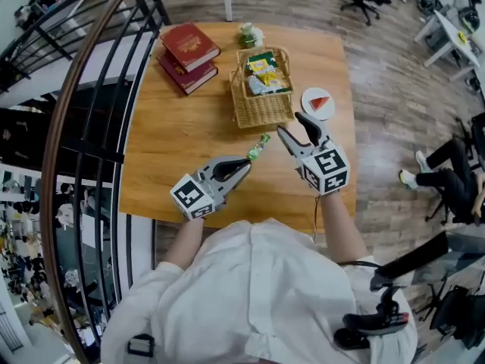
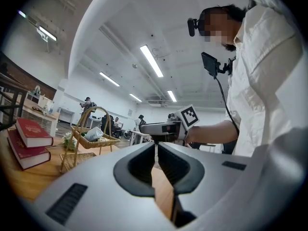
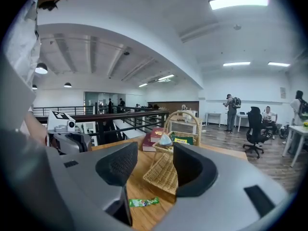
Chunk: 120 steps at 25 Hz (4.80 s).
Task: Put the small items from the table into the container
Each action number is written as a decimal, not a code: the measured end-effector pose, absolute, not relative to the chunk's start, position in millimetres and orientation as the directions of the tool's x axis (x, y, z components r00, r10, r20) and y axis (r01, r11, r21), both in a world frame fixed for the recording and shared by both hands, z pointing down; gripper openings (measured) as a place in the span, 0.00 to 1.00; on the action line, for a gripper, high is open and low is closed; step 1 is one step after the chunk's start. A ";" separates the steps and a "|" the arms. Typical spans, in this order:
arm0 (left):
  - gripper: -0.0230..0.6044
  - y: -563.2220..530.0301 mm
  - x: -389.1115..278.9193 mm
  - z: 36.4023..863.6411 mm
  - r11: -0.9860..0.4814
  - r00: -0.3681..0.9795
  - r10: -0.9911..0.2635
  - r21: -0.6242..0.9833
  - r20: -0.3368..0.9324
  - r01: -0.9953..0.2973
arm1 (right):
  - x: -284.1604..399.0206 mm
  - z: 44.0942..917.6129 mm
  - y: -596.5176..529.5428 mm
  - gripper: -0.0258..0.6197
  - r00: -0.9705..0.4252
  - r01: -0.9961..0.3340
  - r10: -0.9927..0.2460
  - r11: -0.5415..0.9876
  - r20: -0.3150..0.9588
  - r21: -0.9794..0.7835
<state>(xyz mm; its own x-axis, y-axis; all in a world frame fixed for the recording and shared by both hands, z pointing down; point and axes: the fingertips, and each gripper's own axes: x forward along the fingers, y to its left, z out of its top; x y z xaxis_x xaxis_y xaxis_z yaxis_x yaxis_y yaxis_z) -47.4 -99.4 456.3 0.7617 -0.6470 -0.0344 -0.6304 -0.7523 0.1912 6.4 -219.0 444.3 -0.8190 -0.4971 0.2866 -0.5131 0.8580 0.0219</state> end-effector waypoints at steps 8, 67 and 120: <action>0.05 -106.0 -26.7 451.4 -0.774 0.783 -0.622 0.176 -0.030 -0.608 | 39.0 443.5 -178.9 0.40 -0.856 -0.476 -0.464 0.880 0.227 0.005; 0.05 -94.9 -0.9 451.8 -0.740 0.750 -0.660 0.191 -0.027 -0.645 | 78.9 506.4 -122.8 0.07 -0.914 -0.328 -0.304 0.944 0.270 -0.047; 0.05 -88.8 -37.8 462.3 -0.659 0.681 -0.731 0.212 0.041 -0.721 | -8.7 654.1 -220.7 0.33 -0.810 -0.374 -0.231 0.911 0.539 -0.173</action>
